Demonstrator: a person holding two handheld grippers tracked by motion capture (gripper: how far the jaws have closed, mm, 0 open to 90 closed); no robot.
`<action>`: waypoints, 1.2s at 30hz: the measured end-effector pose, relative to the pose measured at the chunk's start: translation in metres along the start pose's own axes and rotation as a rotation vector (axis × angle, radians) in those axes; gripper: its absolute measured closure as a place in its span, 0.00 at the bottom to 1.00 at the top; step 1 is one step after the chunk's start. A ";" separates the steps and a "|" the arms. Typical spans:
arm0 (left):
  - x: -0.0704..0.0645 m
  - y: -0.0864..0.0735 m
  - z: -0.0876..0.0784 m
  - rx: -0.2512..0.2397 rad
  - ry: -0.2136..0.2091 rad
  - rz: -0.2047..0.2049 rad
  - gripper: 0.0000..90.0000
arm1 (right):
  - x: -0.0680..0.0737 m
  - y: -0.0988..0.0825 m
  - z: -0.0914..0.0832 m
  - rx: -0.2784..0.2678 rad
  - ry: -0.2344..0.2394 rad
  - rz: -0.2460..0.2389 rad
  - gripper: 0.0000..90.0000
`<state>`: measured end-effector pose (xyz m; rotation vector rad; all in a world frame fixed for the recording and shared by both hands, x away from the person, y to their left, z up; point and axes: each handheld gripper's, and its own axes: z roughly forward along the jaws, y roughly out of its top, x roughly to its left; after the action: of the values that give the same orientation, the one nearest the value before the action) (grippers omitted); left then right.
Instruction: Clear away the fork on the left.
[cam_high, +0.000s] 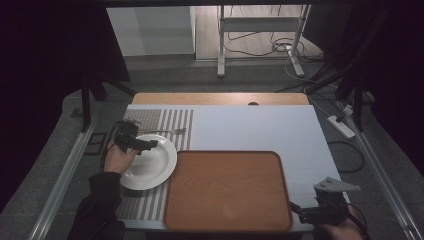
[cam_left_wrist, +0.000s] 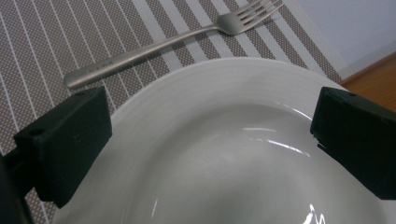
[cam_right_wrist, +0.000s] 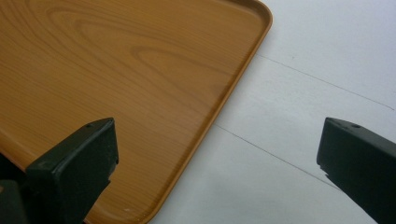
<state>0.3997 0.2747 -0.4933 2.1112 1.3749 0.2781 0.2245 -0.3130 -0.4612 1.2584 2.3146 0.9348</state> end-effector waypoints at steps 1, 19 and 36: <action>0.002 0.004 0.002 -0.002 0.000 -0.004 0.00 | 0.000 0.000 0.000 0.000 0.000 0.000 0.00; 0.022 0.032 0.026 0.024 0.023 -0.022 0.03 | 0.000 0.000 0.000 0.000 0.005 0.000 0.00; 0.045 0.050 0.039 0.113 0.061 -0.011 0.99 | 0.000 0.000 0.000 -0.002 0.012 -0.001 0.00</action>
<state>0.4766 0.2858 -0.5017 2.2030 1.4682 0.2678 0.2247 -0.3133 -0.4614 1.2543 2.3228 0.9460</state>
